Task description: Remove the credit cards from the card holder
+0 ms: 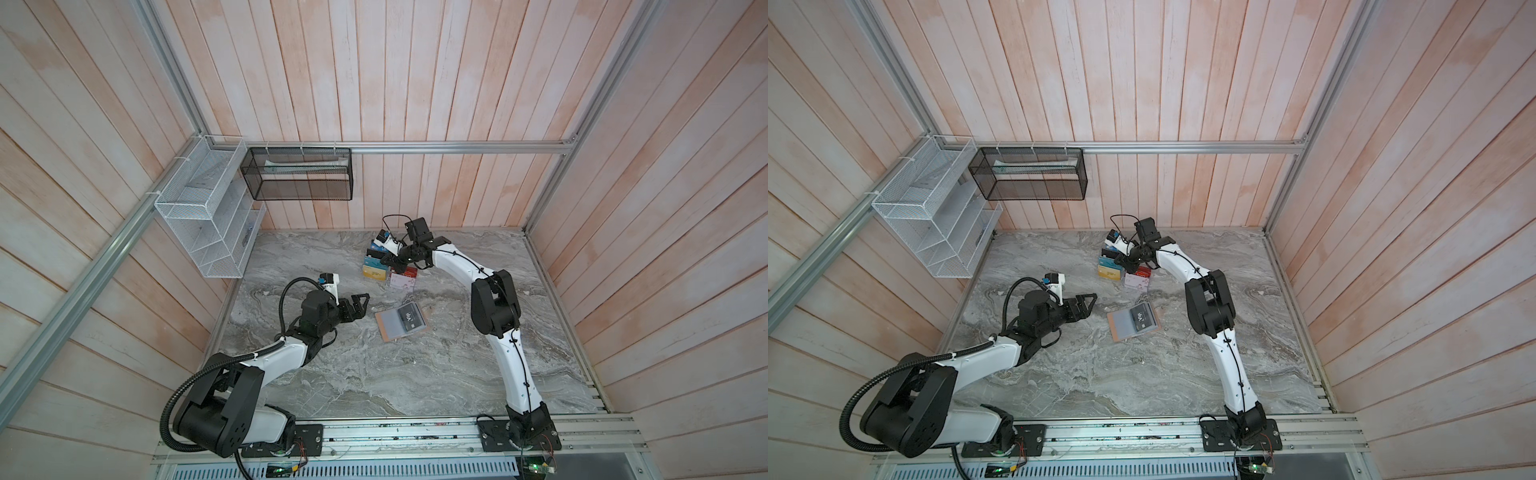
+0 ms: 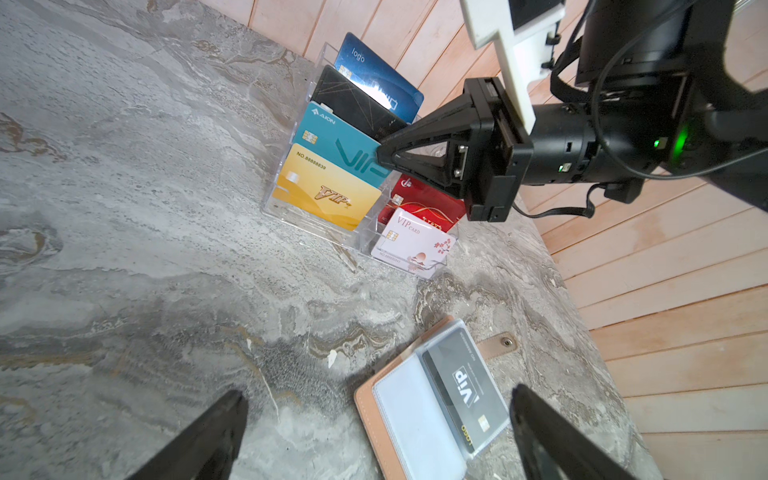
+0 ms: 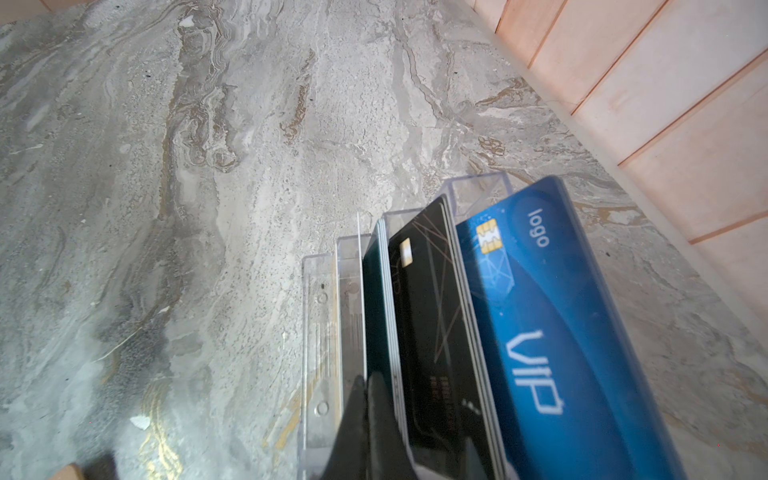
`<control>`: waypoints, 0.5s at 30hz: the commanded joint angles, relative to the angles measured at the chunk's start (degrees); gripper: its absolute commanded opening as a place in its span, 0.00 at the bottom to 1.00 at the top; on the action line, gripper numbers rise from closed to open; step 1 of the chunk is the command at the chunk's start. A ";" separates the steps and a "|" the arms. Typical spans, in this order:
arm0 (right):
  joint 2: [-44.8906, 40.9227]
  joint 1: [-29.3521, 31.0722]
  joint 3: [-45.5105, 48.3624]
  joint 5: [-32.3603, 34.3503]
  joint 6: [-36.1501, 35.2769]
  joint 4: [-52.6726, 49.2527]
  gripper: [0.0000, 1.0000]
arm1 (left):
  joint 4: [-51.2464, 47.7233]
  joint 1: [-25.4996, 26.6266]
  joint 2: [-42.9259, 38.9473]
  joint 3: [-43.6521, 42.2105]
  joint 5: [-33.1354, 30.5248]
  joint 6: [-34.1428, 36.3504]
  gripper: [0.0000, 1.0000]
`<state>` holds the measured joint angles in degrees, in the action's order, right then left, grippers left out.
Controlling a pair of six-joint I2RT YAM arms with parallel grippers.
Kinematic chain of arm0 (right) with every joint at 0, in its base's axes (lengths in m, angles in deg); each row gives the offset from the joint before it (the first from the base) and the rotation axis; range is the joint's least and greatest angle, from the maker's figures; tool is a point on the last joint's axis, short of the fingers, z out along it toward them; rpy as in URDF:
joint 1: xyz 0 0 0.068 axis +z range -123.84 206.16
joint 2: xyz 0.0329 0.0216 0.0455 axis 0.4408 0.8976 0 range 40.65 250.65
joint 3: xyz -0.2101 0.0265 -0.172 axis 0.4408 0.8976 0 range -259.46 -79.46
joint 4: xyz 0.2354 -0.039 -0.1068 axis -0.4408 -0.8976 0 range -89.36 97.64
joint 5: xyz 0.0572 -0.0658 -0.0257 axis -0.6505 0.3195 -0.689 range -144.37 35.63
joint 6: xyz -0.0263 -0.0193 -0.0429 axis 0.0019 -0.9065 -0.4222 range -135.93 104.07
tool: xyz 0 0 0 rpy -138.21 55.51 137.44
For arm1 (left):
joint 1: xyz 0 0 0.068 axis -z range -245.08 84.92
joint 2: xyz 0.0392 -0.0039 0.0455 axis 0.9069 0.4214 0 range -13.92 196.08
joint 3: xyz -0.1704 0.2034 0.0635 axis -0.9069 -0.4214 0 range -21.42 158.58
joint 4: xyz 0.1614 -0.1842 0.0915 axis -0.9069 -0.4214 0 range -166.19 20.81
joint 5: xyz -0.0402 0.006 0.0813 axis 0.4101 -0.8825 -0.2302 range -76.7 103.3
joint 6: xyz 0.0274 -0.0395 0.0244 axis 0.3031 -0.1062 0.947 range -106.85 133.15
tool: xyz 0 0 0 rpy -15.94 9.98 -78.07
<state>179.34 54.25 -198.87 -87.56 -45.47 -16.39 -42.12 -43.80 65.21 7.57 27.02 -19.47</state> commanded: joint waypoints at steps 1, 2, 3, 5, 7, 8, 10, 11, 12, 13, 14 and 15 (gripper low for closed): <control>-1.38 -0.11 1.35 1.04 0.61 0.63 0.06 | 1.50 -0.27 0.74 -0.52 1.03 -0.25 1.00; -1.54 -0.12 1.54 1.05 0.78 0.86 0.07 | 1.58 -0.27 0.75 -0.56 0.97 -0.33 1.00; -1.64 -0.15 1.72 1.08 0.89 1.08 0.08 | 1.58 -0.29 0.82 -0.60 1.03 -0.34 1.00; -1.62 -0.16 1.82 1.27 1.11 1.34 0.10 | 1.59 -0.29 0.89 -0.58 1.08 -0.51 1.00; -1.63 -0.24 1.77 1.33 1.33 1.44 0.12 | 1.67 -0.29 0.82 -0.60 1.13 -0.51 1.00; -1.67 -0.32 1.76 1.37 1.28 1.51 0.12 | 1.68 -0.29 0.89 -0.45 1.13 -0.55 1.00; -1.67 -0.33 1.73 1.33 1.41 1.53 0.13 | 1.67 -0.27 0.98 -0.38 1.22 -0.60 1.00; -1.76 -0.36 1.82 1.29 1.49 1.53 0.13 | 1.67 -0.27 1.07 -0.42 1.31 -0.65 1.00; -1.82 -0.33 1.82 1.24 1.49 1.60 0.14 | 1.71 -0.28 1.11 -0.35 1.34 -0.77 1.00; -1.92 -0.32 1.88 1.20 1.57 1.70 0.15 | 1.76 -0.27 1.24 -0.33 1.48 -0.84 1.00; -1.98 -0.33 1.86 1.16 1.58 1.75 0.16 | 1.84 -0.27 1.29 -0.37 1.54 -0.86 1.00; -2.02 -0.44 1.90 1.17 1.68 1.80 0.16 | 1.93 -0.27 1.37 -0.36 1.65 -1.02 1.00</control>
<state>179.30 54.19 -197.45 -86.80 -44.42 -15.06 -42.05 -43.80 65.73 7.57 27.94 -19.90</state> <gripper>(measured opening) 0.157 0.999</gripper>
